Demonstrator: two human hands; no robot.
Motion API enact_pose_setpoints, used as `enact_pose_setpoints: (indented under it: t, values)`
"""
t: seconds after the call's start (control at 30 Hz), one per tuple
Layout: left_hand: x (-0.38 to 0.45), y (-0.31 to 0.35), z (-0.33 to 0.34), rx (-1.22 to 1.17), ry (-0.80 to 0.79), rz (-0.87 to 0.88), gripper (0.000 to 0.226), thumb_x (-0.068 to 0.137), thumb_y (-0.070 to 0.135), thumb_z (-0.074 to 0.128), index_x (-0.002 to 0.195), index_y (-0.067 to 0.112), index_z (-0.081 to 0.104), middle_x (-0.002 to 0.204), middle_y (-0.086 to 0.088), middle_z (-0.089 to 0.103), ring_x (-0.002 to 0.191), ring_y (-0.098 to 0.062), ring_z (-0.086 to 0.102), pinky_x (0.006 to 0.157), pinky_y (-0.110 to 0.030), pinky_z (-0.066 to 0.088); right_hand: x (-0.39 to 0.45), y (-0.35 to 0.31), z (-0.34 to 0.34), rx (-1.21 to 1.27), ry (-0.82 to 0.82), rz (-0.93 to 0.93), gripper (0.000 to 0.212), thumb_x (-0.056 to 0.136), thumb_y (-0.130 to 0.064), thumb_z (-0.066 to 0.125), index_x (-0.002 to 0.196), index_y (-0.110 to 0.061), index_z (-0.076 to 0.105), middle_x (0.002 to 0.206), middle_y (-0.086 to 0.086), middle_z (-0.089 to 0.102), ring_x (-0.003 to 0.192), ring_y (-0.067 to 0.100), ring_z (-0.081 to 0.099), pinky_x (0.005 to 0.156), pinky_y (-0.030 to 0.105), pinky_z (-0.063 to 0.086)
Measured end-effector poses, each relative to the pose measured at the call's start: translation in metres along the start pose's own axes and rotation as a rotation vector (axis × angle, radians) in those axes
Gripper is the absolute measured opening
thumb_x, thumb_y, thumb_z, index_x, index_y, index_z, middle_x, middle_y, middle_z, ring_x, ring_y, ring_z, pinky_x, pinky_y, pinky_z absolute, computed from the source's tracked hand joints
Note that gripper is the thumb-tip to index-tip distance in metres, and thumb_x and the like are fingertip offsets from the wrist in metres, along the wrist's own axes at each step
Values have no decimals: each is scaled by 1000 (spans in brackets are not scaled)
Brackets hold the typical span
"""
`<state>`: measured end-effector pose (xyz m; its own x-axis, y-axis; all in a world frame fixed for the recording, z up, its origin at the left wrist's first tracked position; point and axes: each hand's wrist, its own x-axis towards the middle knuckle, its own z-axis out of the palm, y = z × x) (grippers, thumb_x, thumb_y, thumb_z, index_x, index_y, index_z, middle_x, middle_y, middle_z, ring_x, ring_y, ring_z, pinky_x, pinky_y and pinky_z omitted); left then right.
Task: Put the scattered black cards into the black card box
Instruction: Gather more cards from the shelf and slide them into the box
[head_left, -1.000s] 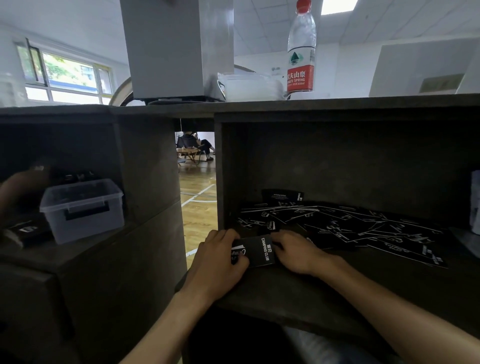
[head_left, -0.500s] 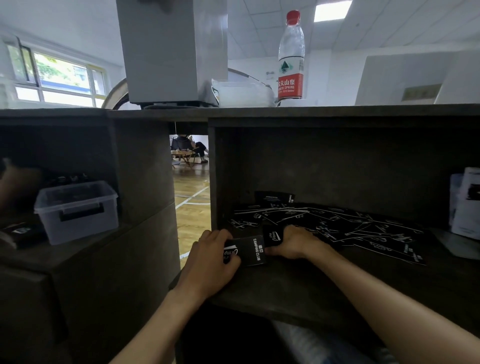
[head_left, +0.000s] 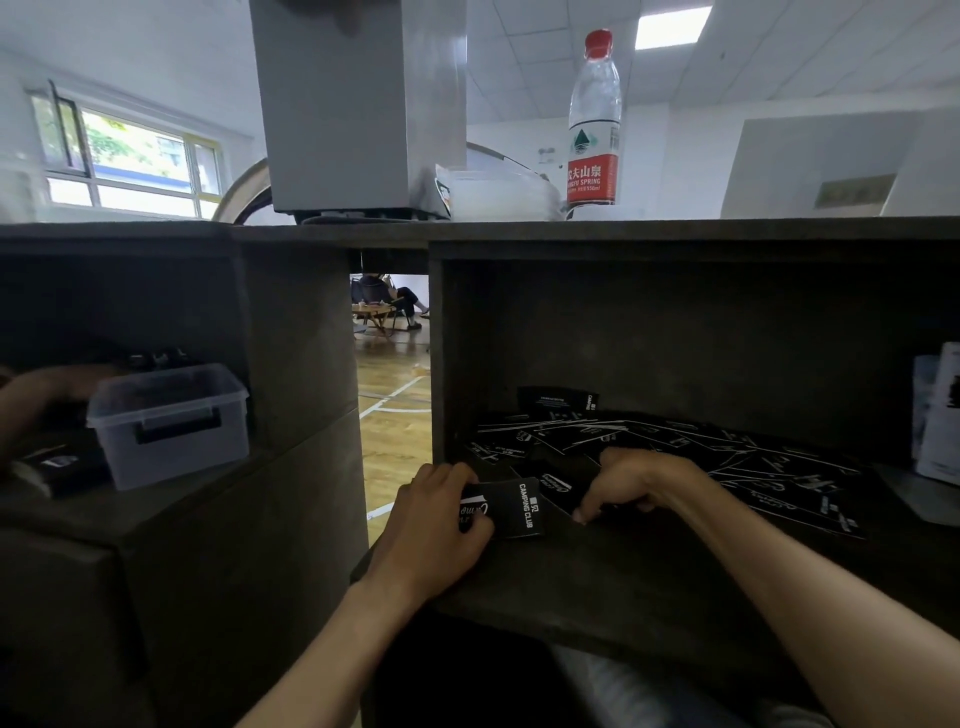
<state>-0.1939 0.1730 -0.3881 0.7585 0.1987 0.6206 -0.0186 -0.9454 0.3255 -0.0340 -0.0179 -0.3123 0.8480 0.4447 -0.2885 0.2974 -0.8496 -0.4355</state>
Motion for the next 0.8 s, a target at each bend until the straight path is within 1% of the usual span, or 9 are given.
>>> enact_pose_setpoints:
  t: [0.1,0.17,0.27,0.4,0.53,0.63,0.7,0.73,0.8]
  values:
    - [2,-3,3,9,-2,16,26,77,45,50,100,34,49,95,18,49,93,-3,42,76,-25,36,-2,6,2,30,31,-74,48,73,-24,84,113,-16,59,109,1,58,101,17,55,72,28,45]
    - [2,-5,4,-3,7,22,26,77,44,52,101,32,50,97,17,50,96,-4,44,77,-23,35,-2,5,8,159,102,-191,31,77,-11,78,101,-19,60,100,2,62,87,13,56,63,25,45]
    - [3,-7,7,-41,18,38,28,78,37,58,104,27,55,109,12,52,105,-6,49,83,-19,38,-7,-2,22,459,50,-382,24,86,1,64,103,-16,63,98,5,71,80,13,64,58,26,48]
    - [3,-8,8,-89,-24,3,50,79,42,55,127,30,48,137,13,42,124,-2,41,96,-13,30,-16,-11,32,605,-136,-444,31,96,-1,45,110,-13,70,102,5,75,89,17,71,66,26,54]
    - [4,-9,10,-51,-57,49,59,78,49,47,135,35,44,118,14,46,115,-4,41,92,-14,33,-16,-1,27,628,-195,-430,33,96,-4,43,114,-14,70,107,4,75,96,17,71,77,27,52]
    - [3,-11,9,-49,-6,103,44,80,44,52,122,32,55,104,15,42,102,-4,41,87,-18,38,-6,21,17,387,152,-381,25,99,-8,48,101,-22,69,107,0,73,89,11,69,71,19,49]
    - [3,-11,10,-45,20,133,35,81,42,54,115,33,55,101,15,41,98,-4,41,84,-20,40,2,48,6,154,459,-294,20,97,-12,56,95,-30,67,108,-3,69,91,9,63,79,23,49]
    - [3,-12,11,-44,25,141,33,82,41,56,114,33,55,101,15,41,98,-4,41,84,-22,41,4,63,1,82,535,-246,18,96,-15,59,93,-31,66,108,-3,68,94,11,63,84,28,51]
    - [4,-12,11,-46,33,151,31,84,38,59,114,33,54,102,15,41,98,-4,40,85,-24,41,5,88,-2,-27,531,-203,12,95,-23,61,93,-33,67,110,-1,64,102,16,61,91,33,50]
